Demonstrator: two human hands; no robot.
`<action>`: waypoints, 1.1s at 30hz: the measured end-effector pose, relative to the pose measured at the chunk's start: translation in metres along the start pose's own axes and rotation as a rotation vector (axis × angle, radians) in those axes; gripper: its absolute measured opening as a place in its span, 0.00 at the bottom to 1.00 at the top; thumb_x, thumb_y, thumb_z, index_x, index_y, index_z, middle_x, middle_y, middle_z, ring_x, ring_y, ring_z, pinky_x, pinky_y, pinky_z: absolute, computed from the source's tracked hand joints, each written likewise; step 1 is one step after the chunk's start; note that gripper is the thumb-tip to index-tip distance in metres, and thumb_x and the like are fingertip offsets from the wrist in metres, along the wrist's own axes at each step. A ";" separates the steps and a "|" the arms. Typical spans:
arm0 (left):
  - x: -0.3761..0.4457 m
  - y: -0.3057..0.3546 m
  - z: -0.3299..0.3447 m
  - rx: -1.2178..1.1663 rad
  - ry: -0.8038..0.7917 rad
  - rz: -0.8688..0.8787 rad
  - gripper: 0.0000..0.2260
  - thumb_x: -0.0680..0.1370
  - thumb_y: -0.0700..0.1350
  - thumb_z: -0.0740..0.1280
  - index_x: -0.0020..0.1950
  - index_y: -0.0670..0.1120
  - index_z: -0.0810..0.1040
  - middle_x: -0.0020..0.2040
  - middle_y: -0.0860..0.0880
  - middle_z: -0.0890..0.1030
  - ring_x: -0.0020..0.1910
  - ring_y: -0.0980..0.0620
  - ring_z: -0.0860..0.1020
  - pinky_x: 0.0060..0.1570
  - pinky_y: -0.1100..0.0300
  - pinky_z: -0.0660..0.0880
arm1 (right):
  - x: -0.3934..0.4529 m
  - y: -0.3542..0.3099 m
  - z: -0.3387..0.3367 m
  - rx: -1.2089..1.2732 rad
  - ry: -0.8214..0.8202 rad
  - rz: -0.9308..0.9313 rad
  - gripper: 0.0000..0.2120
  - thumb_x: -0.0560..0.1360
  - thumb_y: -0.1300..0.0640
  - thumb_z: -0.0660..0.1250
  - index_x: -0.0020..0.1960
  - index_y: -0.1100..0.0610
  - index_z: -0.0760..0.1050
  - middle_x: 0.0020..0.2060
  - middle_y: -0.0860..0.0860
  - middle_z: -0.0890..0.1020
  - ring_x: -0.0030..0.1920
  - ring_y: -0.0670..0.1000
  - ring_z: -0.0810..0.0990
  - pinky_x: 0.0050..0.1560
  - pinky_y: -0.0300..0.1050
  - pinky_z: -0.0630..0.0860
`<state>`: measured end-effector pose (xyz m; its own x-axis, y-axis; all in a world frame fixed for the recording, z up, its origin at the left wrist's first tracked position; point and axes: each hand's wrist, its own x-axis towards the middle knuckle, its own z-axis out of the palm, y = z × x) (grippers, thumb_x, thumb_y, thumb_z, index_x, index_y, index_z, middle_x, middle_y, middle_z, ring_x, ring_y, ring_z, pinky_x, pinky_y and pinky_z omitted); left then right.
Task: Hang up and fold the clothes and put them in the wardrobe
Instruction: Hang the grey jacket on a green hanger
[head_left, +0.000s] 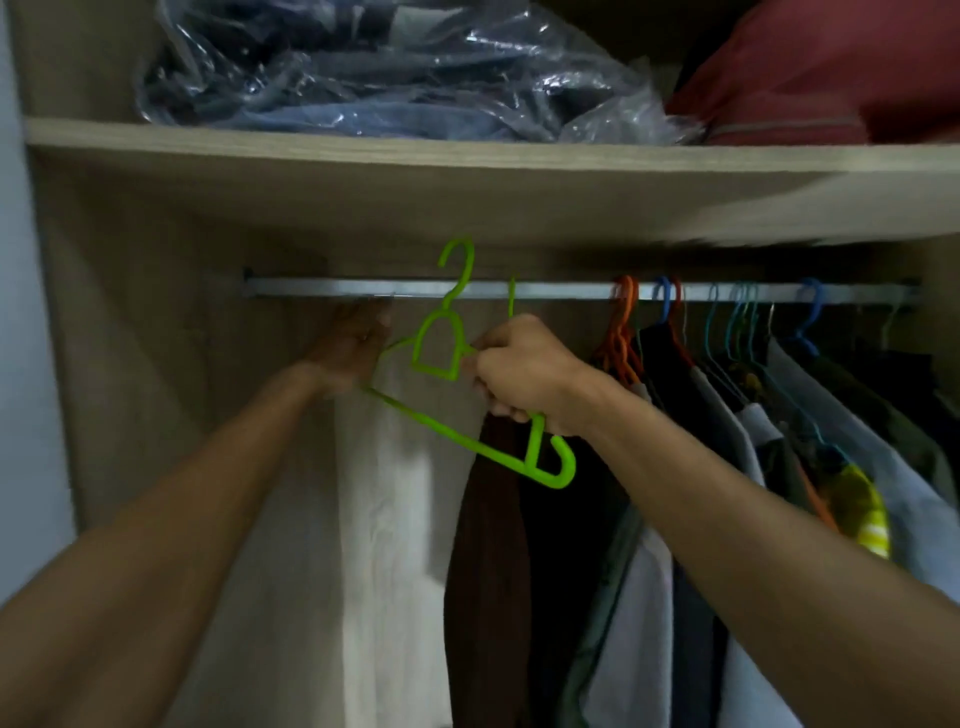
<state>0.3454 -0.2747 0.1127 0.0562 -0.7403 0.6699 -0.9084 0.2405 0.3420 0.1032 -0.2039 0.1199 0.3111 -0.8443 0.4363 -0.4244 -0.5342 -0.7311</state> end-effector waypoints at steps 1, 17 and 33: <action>-0.016 0.011 -0.001 -0.058 -0.027 -0.005 0.21 0.86 0.51 0.52 0.78 0.46 0.65 0.78 0.43 0.63 0.78 0.46 0.60 0.70 0.65 0.53 | -0.007 0.000 -0.009 0.034 -0.039 -0.017 0.07 0.77 0.63 0.63 0.43 0.65 0.77 0.29 0.57 0.75 0.21 0.49 0.69 0.19 0.36 0.61; -0.322 0.170 -0.057 0.404 0.172 -0.432 0.17 0.80 0.65 0.58 0.43 0.52 0.71 0.37 0.49 0.76 0.43 0.43 0.75 0.40 0.52 0.71 | -0.127 0.067 -0.072 -0.160 -0.571 -0.338 0.13 0.80 0.53 0.66 0.44 0.62 0.78 0.35 0.54 0.79 0.31 0.49 0.76 0.30 0.42 0.76; -0.686 0.430 -0.199 0.666 0.270 -0.919 0.20 0.76 0.68 0.63 0.36 0.52 0.75 0.33 0.55 0.75 0.39 0.50 0.75 0.35 0.57 0.66 | -0.461 -0.028 -0.036 0.044 -0.886 -0.651 0.19 0.74 0.43 0.71 0.38 0.59 0.79 0.36 0.55 0.83 0.36 0.52 0.79 0.34 0.44 0.69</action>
<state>-0.0012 0.4616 -0.0690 0.8197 -0.2875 0.4954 -0.5129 -0.7532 0.4117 -0.0586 0.1991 -0.0419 0.9719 -0.0632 0.2269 0.0669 -0.8495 -0.5234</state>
